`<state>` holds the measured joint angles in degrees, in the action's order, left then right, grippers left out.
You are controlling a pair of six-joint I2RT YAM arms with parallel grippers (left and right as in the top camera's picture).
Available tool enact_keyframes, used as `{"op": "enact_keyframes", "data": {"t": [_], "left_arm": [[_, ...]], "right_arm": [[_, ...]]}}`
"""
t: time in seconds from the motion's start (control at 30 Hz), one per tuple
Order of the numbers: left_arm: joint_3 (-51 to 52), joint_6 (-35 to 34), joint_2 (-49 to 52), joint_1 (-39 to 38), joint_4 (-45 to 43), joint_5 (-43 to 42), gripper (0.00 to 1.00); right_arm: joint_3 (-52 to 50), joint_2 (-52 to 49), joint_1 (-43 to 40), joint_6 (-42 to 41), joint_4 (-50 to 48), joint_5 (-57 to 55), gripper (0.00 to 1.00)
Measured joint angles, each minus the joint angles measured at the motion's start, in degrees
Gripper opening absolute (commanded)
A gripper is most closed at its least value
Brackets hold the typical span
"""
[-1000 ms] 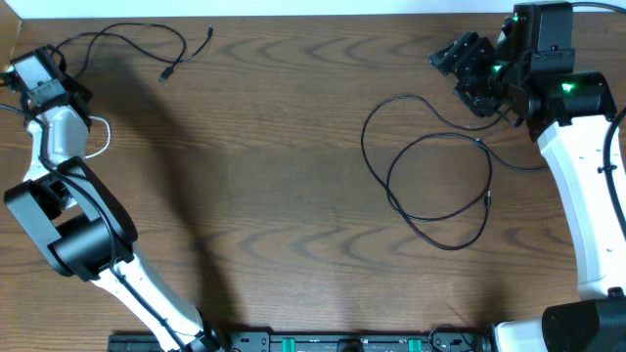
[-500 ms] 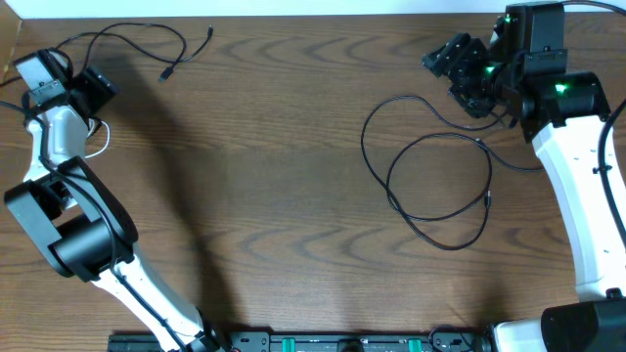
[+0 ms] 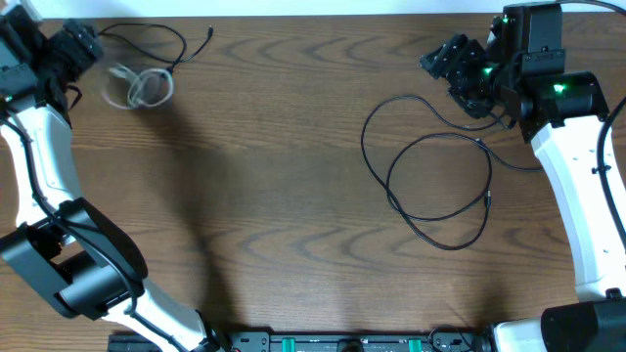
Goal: Untangle cables
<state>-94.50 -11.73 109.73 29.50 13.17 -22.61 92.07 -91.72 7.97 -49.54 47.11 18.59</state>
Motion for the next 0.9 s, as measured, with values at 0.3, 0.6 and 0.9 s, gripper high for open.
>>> {"op": "enact_keyframes", "data": {"t": [0.3,0.6,0.9], "left_arm": [[0.0,1.3,8.2,0.0,6.4,13.9,0.56],[0.1,3.5,8.8,-0.6,0.4,-5.7,0.77],[0.1,13.6,8.8,-9.1,3.9,-5.4,0.85]], "right_arm": [[0.0,0.0,0.0,1.2,0.5,0.0,0.75],[0.0,0.0,0.0,1.3,0.4,0.0,0.76],[0.0,0.0,0.0,1.5,1.5,0.0,0.75]]}}
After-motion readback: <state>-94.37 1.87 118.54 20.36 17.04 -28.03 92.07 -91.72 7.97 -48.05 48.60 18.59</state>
